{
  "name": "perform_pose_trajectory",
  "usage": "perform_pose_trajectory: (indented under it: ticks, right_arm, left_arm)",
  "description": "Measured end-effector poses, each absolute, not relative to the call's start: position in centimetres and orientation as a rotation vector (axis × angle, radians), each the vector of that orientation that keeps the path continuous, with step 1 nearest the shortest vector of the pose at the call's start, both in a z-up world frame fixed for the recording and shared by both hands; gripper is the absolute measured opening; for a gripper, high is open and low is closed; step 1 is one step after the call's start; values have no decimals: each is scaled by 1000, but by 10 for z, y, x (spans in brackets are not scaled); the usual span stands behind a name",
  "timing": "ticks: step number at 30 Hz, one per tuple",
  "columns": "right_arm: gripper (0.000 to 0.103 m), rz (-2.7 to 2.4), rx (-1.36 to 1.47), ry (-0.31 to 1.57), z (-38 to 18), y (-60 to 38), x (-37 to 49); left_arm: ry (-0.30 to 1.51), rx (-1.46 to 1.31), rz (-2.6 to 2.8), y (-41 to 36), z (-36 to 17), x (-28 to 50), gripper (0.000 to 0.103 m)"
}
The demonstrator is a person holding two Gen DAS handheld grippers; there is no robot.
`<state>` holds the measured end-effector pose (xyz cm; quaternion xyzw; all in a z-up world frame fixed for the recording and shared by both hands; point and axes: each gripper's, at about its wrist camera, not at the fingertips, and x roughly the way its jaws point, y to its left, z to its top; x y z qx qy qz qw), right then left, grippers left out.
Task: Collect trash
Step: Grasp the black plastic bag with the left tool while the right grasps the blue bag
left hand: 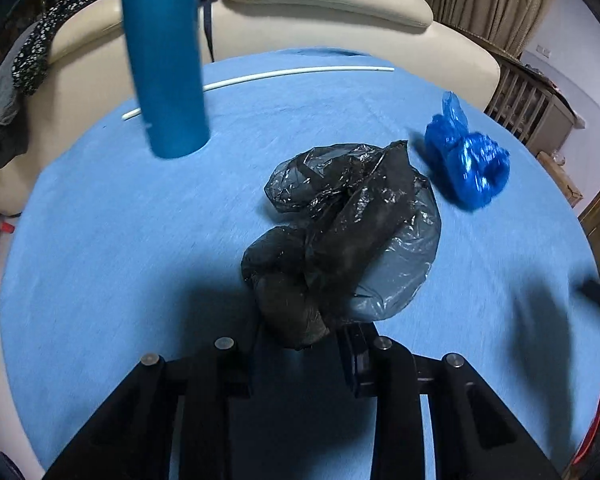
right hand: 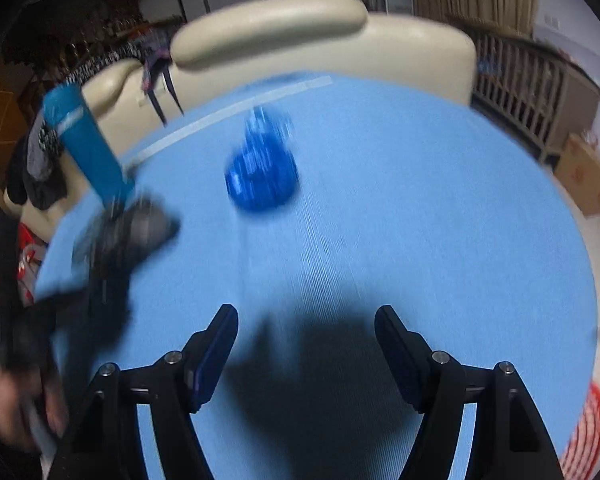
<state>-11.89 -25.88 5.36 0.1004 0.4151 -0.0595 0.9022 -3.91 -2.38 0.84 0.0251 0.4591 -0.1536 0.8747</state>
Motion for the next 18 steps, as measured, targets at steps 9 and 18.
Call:
perform_pose_trajectory:
  ticks: [9,18]
  right_arm:
    - [74,-116,151,808,56,-243,8]
    - [59,-114,136,912,31,-236,37]
  left_arm:
    - [973,17,-287,-7,12,-57,32]
    - [974,13,-273,-5,12,-60,32]
